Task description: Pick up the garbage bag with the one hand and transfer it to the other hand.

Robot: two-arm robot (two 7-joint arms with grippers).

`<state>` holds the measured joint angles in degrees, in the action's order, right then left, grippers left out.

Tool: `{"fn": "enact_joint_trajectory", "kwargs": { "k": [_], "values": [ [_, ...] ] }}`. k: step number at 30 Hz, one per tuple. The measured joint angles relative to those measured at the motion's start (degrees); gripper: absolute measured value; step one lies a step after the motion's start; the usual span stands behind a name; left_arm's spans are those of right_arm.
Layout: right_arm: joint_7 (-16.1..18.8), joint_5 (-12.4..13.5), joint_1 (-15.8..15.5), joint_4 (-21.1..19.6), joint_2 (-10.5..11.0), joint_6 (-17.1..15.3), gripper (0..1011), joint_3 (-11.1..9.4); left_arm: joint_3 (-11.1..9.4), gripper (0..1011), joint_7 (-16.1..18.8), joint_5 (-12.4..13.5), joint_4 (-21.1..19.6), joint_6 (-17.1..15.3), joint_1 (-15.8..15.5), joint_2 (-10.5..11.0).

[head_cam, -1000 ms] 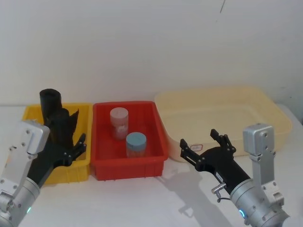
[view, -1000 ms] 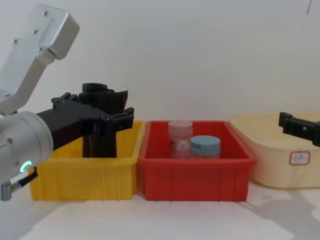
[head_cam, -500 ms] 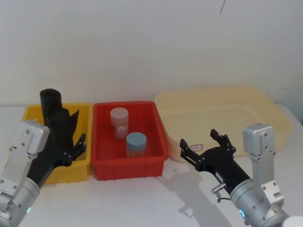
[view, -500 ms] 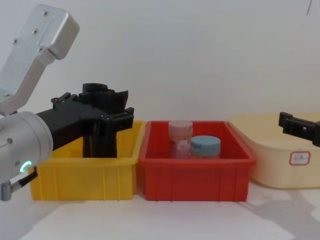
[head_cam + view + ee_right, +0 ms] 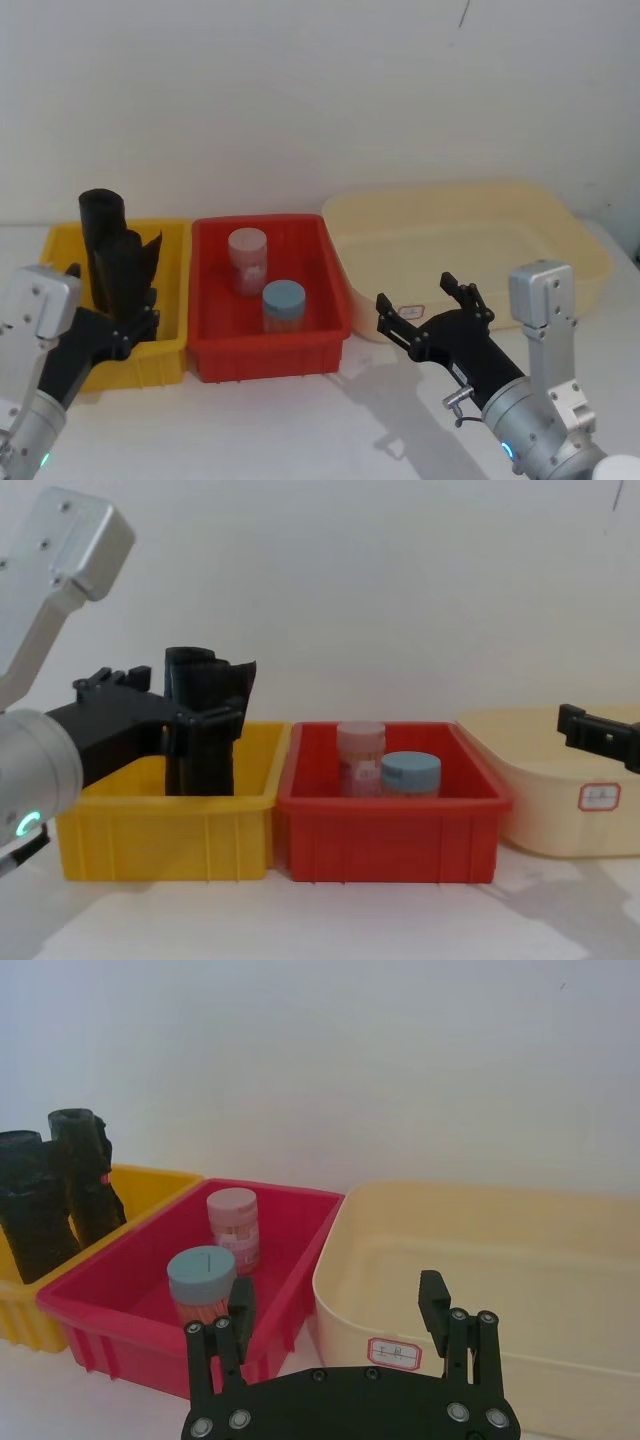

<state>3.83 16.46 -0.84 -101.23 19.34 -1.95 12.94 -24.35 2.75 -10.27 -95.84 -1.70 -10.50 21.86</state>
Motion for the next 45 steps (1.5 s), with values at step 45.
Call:
{"fn": "enact_joint_trajectory", "kwargs": {
  "k": [45],
  "values": [
    [0.00, 0.00, 0.00, 0.00, 0.00, 0.00, 1000, 0.00, 2.03, 886, -10.63, -4.76, 18.62, 5.38, -10.77, -5.93]
  ]
}}
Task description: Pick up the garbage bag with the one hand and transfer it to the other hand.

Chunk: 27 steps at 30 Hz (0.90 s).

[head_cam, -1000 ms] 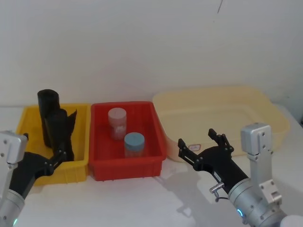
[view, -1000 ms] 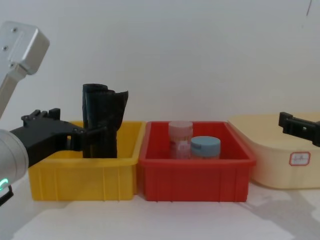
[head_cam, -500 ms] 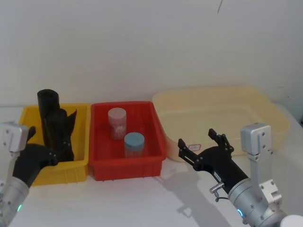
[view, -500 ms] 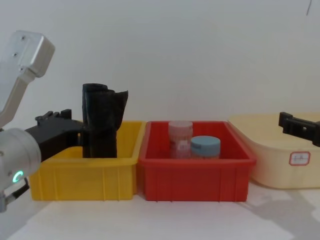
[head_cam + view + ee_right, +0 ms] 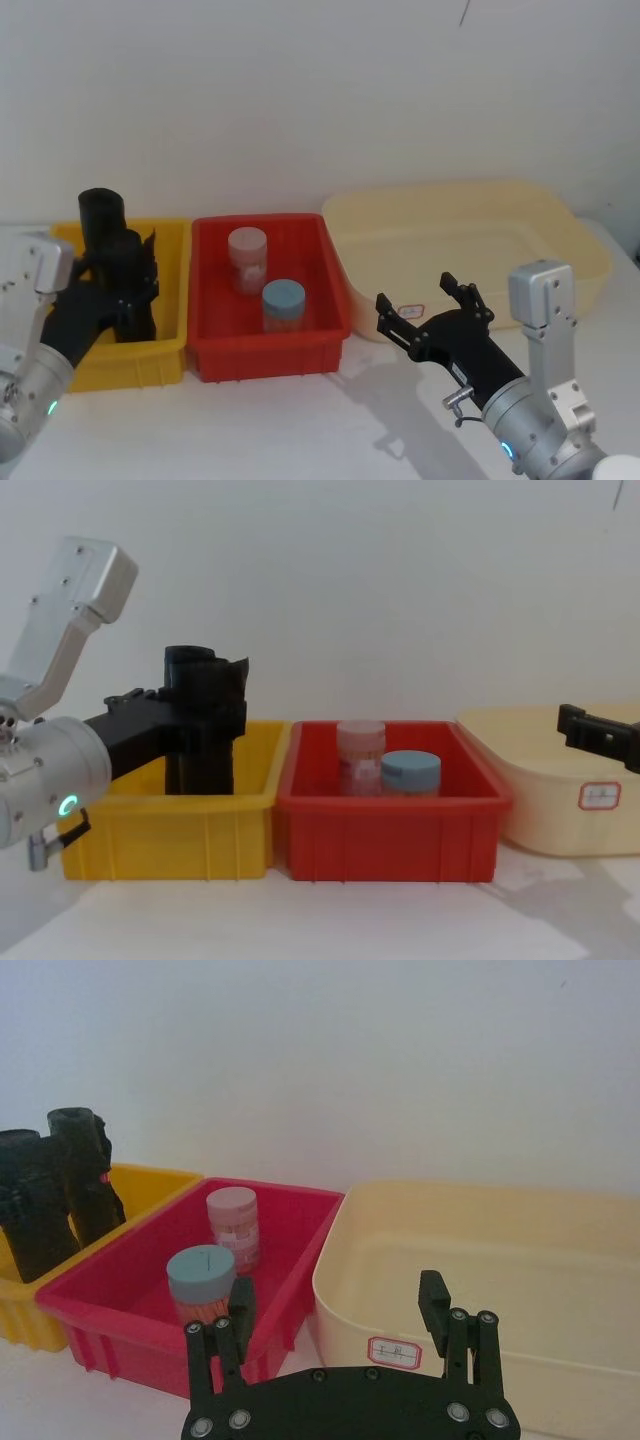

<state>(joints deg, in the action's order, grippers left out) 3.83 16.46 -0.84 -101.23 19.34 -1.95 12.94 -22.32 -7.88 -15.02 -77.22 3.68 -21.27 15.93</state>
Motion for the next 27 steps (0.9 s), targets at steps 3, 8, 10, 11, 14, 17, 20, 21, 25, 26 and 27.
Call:
{"fn": "enact_joint_trajectory", "kwargs": {
  "k": [3, 8, 10, 11, 14, 17, 20, 21, 25, 26, 27],
  "values": [
    [0.00, 0.00, 0.00, 0.00, 0.00, 0.00, 1000, 0.00, -0.10, 802, -1.12, -0.09, 1.22, 0.24, -1.07, -0.29],
    [0.00, 0.00, 0.00, 0.00, 0.00, 0.00, 1000, 0.00, -0.13, 671, -2.57, -0.42, 2.70, 0.35, -2.23, -0.60],
    [0.00, 0.00, 0.00, 0.00, 0.00, 0.00, 1000, 0.00, -0.11, 598, -3.21, -0.61, 3.04, 0.33, -2.65, -0.68],
    [0.00, 0.00, 0.00, 0.00, 0.00, 0.00, 1000, 0.00, -0.09, 569, -3.49, -0.71, 3.10, 0.26, -2.80, -0.71],
    [0.00, 0.00, 0.00, 0.00, 0.00, 0.00, 1000, 0.00, 0.09, 507, -4.31, -1.09, 3.02, -0.29, -3.23, -0.70],
    [0.00, 0.00, 0.00, 0.00, 0.00, 0.00, 1000, 0.00, 0.47, 483, -5.24, -1.73, 2.08, -1.31, -3.64, -0.59],
    [0.00, 0.00, 0.00, 0.00, 0.00, 0.00, 1000, 0.00, 1.01, 463, -5.97, -2.45, 0.57, -2.36, -4.03, -0.41],
    [0.00, 0.00, 0.00, 0.00, 0.00, 0.00, 1000, 0.00, 1.14, 462, -6.16, -2.59, 0.20, -2.55, -4.12, -0.36],
    [0.00, 0.00, 0.00, 0.00, 0.00, 0.00, 1000, 0.00, 1.95, 447, -7.26, -3.54, -2.10, -3.91, -4.77, -0.01],
    [0.00, 0.00, 0.00, 0.00, 0.00, 0.00, 1000, 0.00, 2.21, 443, -7.73, -3.90, -2.96, -4.39, -5.10, 0.14],
    [0.00, 0.00, 0.00, 0.00, 0.00, 0.00, 1000, 0.00, 2.34, 442, -7.99, -4.14, -3.40, -4.74, -5.31, 0.22]
  ]
}}
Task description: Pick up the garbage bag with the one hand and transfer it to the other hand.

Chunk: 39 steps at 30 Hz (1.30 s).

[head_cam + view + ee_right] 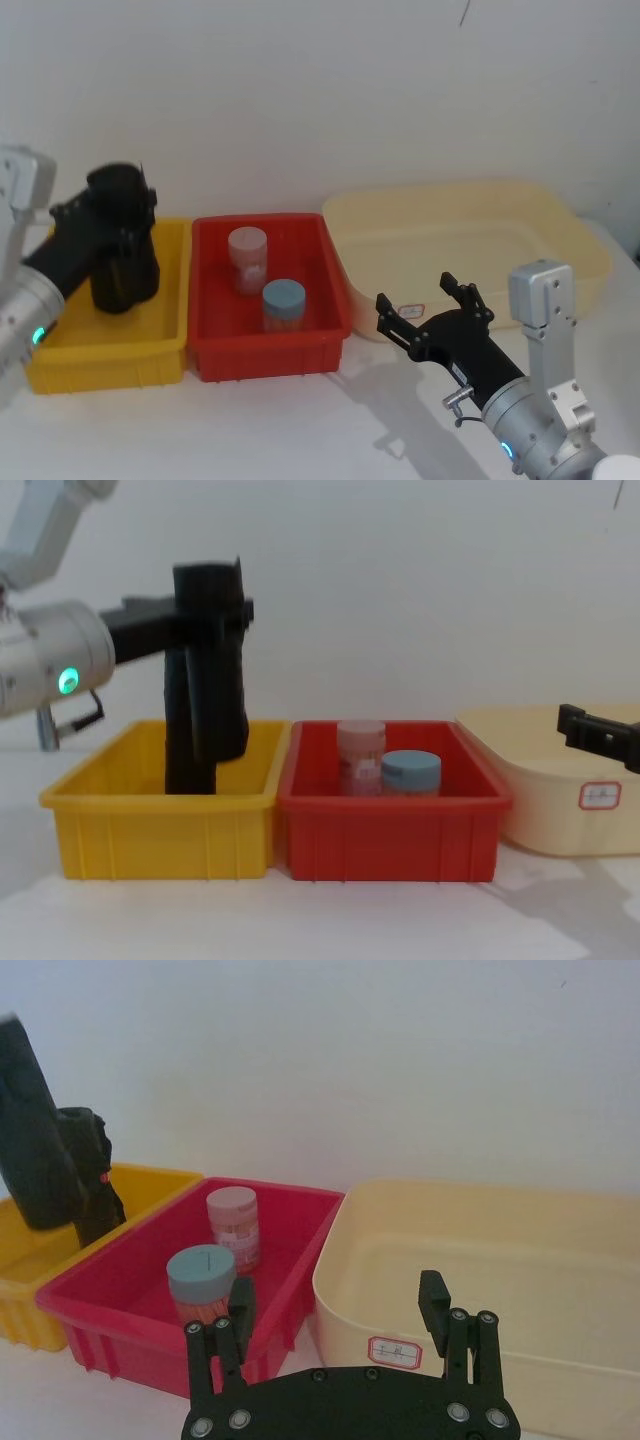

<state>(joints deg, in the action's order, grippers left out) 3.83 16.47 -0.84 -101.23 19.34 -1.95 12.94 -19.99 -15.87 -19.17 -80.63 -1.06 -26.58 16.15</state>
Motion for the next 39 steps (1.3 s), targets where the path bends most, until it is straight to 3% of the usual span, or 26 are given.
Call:
{"fn": "enact_joint_trajectory", "kwargs": {
  "k": [8, 17, 24, 39],
  "values": [
    [0.00, 0.00, 0.00, 0.00, 0.00, 0.00, 1000, 0.00, 0.41, 439, -4.03, -2.10, -3.45, -2.69, -3.41, 1.02],
    [0.00, 0.00, 0.00, 0.00, 0.00, 0.00, 1000, 0.00, -1.20, 439, -9.08, -4.13, -2.88, -4.41, -7.36, 0.80],
    [0.00, 0.00, 0.00, 0.00, 0.00, 0.00, 1000, 0.00, -3.46, 439, -13.32, -5.66, 0.58, -5.26, -10.64, -0.71],
    [0.00, 0.00, 0.00, 0.00, 0.00, 0.00, 1000, 0.00, -9.81, 439, -23.10, -8.57, 17.16, -5.23, -18.19, -8.02]
  ]
}}
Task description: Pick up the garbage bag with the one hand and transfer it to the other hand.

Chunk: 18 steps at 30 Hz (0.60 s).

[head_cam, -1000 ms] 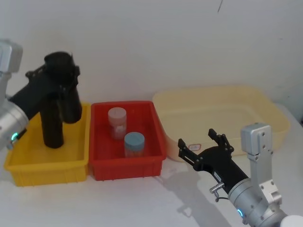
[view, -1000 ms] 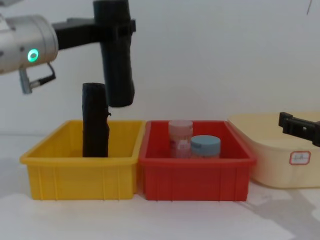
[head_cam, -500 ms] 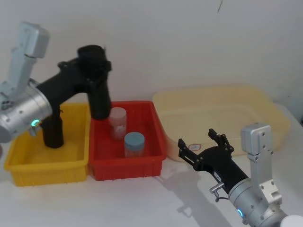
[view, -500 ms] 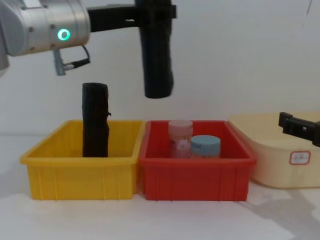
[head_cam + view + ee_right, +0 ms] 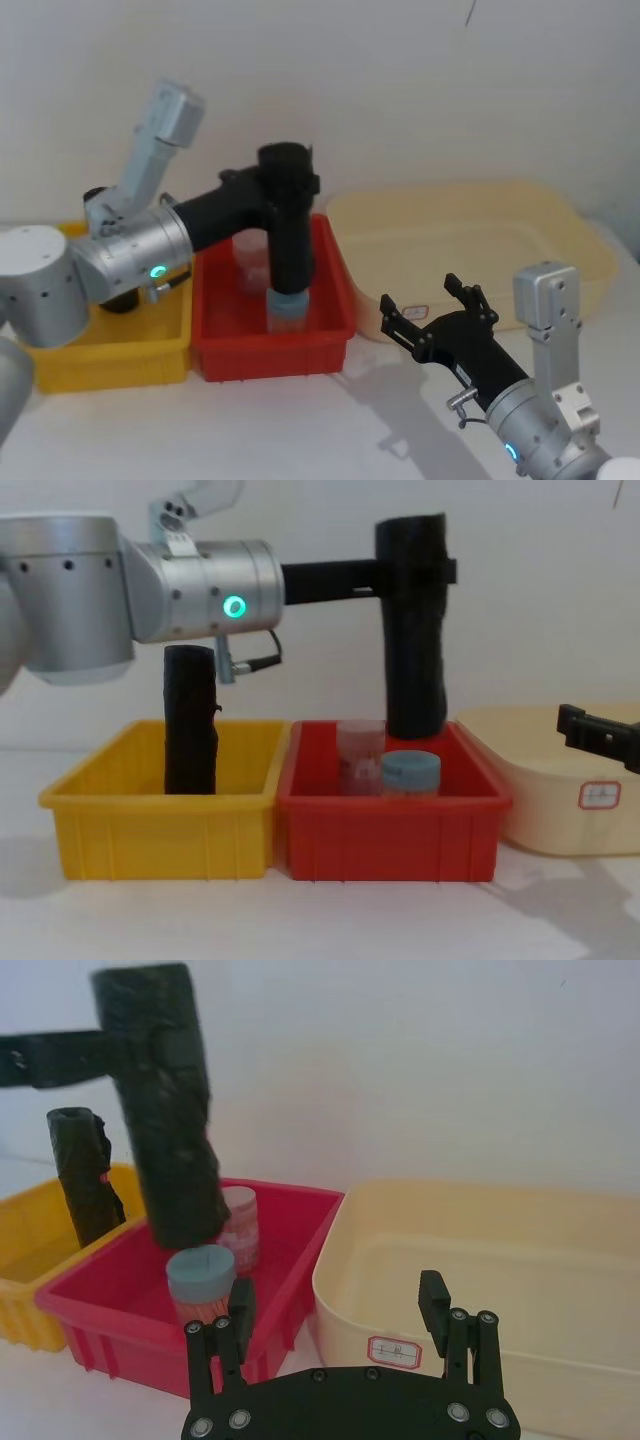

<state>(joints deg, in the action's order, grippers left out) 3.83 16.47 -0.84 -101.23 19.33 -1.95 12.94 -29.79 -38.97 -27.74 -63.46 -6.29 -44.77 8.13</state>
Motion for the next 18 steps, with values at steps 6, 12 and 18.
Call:
{"fn": "enact_joint_trajectory", "kwargs": {
  "k": [6, 12, 18],
  "values": [
    [0.00, 0.00, 0.00, 0.00, 0.00, 0.00, 1000, 0.00, -1.43, 439, -2.09, -0.66, 4.22, 0.47, -1.75, -1.83],
    [0.00, 0.00, 0.00, 0.00, 0.00, 0.00, 1000, 0.00, -2.30, 439, -3.19, -1.16, 6.16, 0.75, -2.58, -2.67],
    [0.00, 0.00, 0.00, 0.00, 0.00, 0.00, 1000, 0.00, -2.99, 439, -4.10, -1.58, 7.33, 1.06, -3.11, -3.18]
  ]
}}
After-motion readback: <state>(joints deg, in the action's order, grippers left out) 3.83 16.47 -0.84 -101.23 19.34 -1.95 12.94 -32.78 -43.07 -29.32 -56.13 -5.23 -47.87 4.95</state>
